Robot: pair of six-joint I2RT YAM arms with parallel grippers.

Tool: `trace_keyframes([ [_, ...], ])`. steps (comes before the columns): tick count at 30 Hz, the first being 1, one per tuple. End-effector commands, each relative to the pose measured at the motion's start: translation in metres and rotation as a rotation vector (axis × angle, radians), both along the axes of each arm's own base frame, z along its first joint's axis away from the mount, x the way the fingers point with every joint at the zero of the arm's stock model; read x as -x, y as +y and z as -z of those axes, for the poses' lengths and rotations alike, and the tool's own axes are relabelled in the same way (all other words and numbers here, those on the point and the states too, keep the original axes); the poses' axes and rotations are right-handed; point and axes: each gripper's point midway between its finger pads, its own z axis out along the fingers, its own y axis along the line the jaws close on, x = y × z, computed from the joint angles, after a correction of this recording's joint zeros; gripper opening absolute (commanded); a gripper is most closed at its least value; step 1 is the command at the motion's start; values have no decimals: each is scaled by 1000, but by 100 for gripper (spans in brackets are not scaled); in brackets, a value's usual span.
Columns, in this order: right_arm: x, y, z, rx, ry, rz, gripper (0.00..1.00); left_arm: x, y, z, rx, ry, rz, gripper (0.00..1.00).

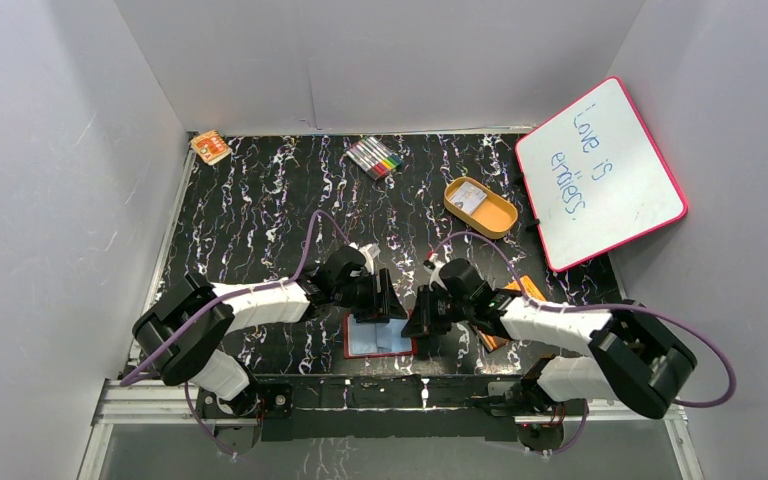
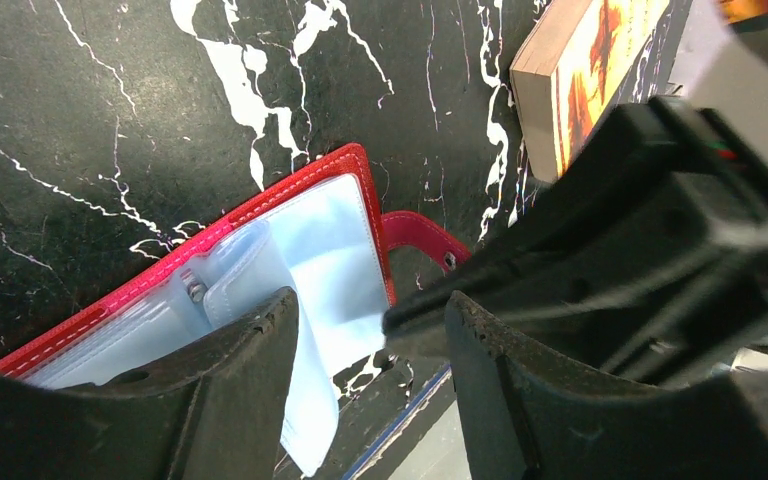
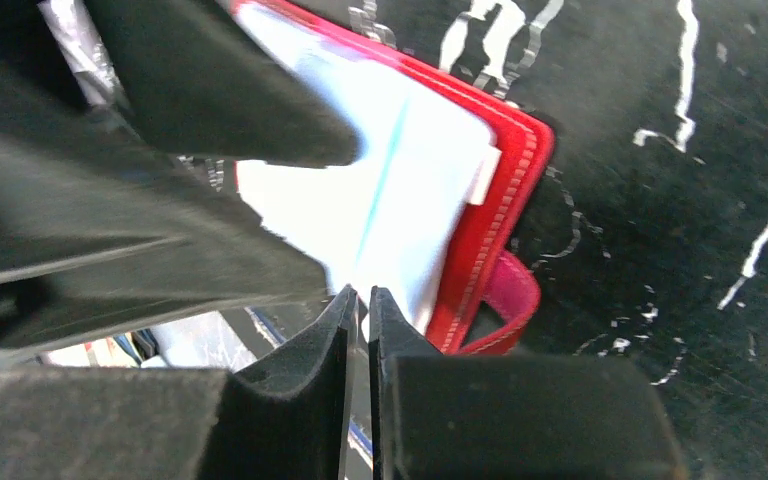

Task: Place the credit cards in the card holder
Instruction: Open the card holder at the center of the board.

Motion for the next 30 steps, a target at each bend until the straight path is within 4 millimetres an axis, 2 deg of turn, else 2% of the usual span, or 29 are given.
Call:
trace_keyframes([
  [1,-8,3,14,7,12,69,15,-3,-4,-20,35,-46,8,53],
  [4,-9,-12,35,100,30,123,12,-2,-1,-28,33,-62,2,54],
  [7,-5,-24,50,160,51,154,11,-3,7,-40,28,-90,-22,59],
  [12,-5,-32,56,189,51,184,9,-2,26,-59,10,-141,-77,69],
  [16,-5,-35,58,208,50,186,8,3,53,-54,-61,-134,-156,74],
  [20,-5,-35,61,214,55,184,8,11,71,-38,-133,-97,-190,75],
  [24,-6,-34,62,217,55,179,8,18,77,-20,-176,-46,-196,75],
  [30,-5,-33,62,218,56,174,7,21,73,-9,-172,-16,-182,74],
])
